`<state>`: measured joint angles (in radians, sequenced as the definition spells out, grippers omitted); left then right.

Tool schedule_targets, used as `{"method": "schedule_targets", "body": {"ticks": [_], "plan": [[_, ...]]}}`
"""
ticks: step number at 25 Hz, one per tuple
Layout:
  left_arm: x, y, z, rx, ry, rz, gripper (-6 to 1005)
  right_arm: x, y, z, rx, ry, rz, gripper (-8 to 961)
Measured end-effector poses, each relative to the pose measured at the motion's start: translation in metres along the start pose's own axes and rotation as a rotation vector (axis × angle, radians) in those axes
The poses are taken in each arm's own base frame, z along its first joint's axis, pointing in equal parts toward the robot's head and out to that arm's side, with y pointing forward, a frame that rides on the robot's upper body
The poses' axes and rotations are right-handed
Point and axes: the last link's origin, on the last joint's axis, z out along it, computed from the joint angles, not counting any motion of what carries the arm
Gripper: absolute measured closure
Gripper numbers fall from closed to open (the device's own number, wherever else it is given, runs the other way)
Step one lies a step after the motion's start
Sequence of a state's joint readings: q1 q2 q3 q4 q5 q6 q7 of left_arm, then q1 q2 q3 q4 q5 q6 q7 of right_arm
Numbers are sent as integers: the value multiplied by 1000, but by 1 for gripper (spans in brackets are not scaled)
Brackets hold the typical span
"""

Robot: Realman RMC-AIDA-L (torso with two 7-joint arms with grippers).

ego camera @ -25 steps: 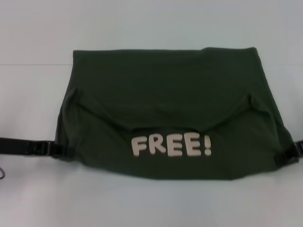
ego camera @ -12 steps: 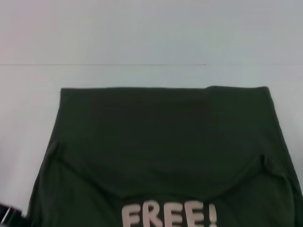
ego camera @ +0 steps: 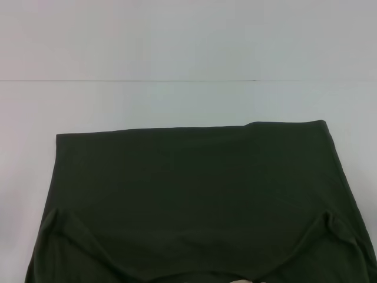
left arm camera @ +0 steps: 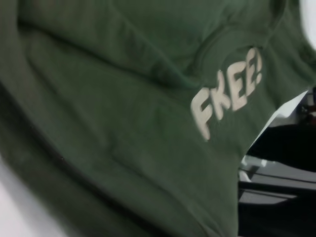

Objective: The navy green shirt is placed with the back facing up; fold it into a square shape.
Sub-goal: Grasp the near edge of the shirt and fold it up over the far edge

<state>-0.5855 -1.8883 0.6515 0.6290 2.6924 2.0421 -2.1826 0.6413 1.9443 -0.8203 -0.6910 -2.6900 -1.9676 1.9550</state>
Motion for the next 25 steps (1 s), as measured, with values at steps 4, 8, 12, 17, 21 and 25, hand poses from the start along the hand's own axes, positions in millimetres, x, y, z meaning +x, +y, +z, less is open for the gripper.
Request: {"method": "schedule_targets", "body": {"ticks": [4,8,12,17,21,25], "plan": [[11,6,-5,-28,65,57,943,-4,-1,-5,1,-74,-2,896],[24,12,-15,-47,151,99,943,-8,-4,-20,12,-203,10,894],[36,12,-28,-46,278,100,942,-6,-11,-41,35,-355,55,891],[47,0,-45,-5,462,29,942,-8,-24,-61,93,-557,146,888],[56,-11,-58,23,628,-32,942,-11,-36,-73,140,-737,207,885],[65,-25,-61,65,764,-79,941,-17,-49,-77,180,-893,255,883]]}}
